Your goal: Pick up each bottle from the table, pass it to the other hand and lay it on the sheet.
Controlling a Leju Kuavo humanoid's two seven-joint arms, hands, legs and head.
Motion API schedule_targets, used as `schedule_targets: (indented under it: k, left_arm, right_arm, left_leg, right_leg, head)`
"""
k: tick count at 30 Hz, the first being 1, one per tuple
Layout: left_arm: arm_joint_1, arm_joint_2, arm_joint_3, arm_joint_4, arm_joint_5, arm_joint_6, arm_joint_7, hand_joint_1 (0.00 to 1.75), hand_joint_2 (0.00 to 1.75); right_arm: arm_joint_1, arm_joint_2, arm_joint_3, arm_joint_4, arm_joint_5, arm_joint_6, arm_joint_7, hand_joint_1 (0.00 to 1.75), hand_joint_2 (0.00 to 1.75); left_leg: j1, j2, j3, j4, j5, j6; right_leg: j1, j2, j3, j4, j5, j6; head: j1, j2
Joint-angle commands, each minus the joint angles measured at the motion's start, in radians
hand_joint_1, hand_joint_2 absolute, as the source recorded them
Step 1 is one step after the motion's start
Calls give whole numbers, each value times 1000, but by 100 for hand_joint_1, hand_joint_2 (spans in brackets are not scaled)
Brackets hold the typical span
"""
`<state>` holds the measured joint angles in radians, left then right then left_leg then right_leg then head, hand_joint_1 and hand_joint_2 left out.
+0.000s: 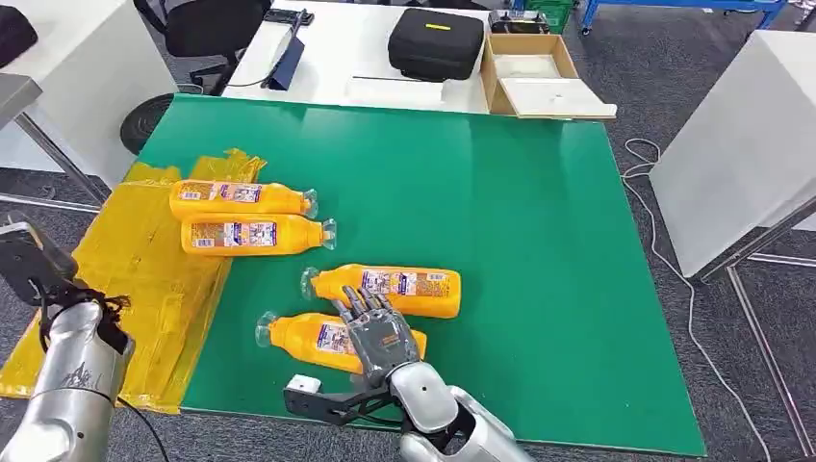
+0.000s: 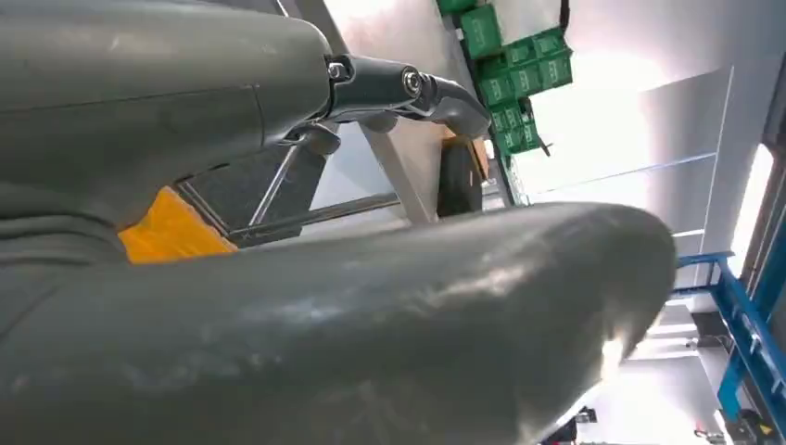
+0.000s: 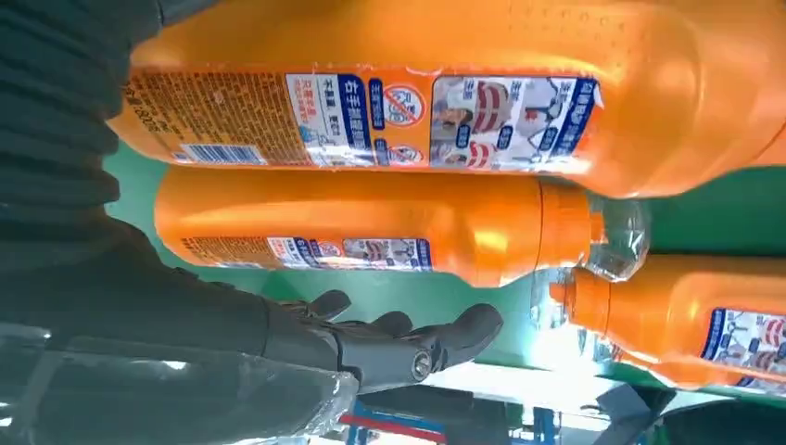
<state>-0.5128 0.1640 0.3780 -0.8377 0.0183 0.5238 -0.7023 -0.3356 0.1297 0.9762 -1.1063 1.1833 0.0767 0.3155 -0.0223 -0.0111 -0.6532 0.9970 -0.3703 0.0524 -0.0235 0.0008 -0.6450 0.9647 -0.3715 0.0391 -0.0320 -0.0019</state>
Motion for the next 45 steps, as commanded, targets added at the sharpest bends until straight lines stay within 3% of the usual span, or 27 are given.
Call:
schedule_targets:
  k: [1,16,18,19,32,33,34,35,36,41,42,43,45]
  left_arm:
    - [-34,-3,34,27,0,-5,4,0,0]
    - [-64,-21,23,52,-1,-1,4,0,0]
    - [-75,-26,18,58,-4,2,4,0,0]
    - [-76,-27,18,58,-5,3,4,0,0]
    - [-106,-30,2,89,-7,-1,4,0,0]
    - [-132,-45,-17,107,-16,-1,4,0,0]
    - [-134,-45,-17,108,-16,0,4,0,0]
    - [-139,-47,-19,112,-17,1,4,0,0]
    - [-143,-47,-21,117,-17,2,4,0,0]
    - [-155,-49,-28,128,-16,2,4,0,0]
    - [-155,-50,-29,126,-17,3,4,0,0]
    - [-154,-51,-29,125,-15,3,4,0,0]
    - [-149,-52,-29,119,-14,4,4,0,0]
  right_arm:
    - [-52,-34,66,52,-4,8,0,0,175]
    - [-26,-69,93,42,-14,-36,-9,0,175]
    - [-22,-72,99,54,-11,-55,-16,0,175]
    - [-21,-73,100,55,-11,-57,-17,0,175]
    - [24,-71,90,20,-8,-104,-3,0,175]
    - [53,-76,64,-6,-10,-121,2,61,175]
    - [54,-77,63,-6,-10,-122,2,61,175]
    - [56,-80,62,-11,-10,-126,0,148,175]
    - [58,-83,60,-15,-9,-132,-6,164,175]
    - [69,-91,58,-43,-9,-139,-15,150,175]
    - [72,-93,58,-48,-7,-140,-17,91,175]
    - [75,-95,57,-54,-5,-141,-19,2,175]
    - [83,-95,56,-65,3,-145,-21,0,175]
  left_leg:
    - [2,0,4,0,-2,-4]
    - [1,-2,2,0,-1,-3]
    - [3,-2,8,1,-4,-6]
    - [1,-2,3,0,-1,-3]
    - [1,-2,3,0,-1,-3]
    - [2,-3,4,0,-2,-4]
    - [1,-2,3,0,-1,-3]
    - [2,-4,4,1,-2,-4]
    - [1,-3,3,0,-1,-3]
    - [1,-2,3,0,-1,-3]
    - [2,-3,6,1,-3,-5]
    - [3,-3,8,2,-4,-6]
    - [2,-3,5,1,-2,-4]
  right_leg:
    - [1,-1,4,-1,-1,-2]
    - [1,-2,3,-1,-1,-1]
    - [3,-3,9,0,-4,-4]
    - [1,-3,3,-1,-1,-2]
    - [1,-3,3,-1,-1,-1]
    - [2,-4,5,-1,-3,-2]
    - [1,-3,3,0,-2,-2]
    - [2,-5,5,0,-3,-2]
    - [1,-4,2,-1,-2,-2]
    - [1,-3,3,0,-2,-2]
    - [2,-4,7,0,-4,-3]
    - [3,-5,9,0,-5,-4]
    - [2,-4,5,0,-3,-2]
  head:
    - [0,0]
    - [0,0]
    - [0,0]
    - [0,0]
    - [0,0]
    - [0,0]
    - [0,0]
    - [0,0]
    - [0,0]
    - [0,0]
    - [0,0]
    - [0,0]
    - [0,0]
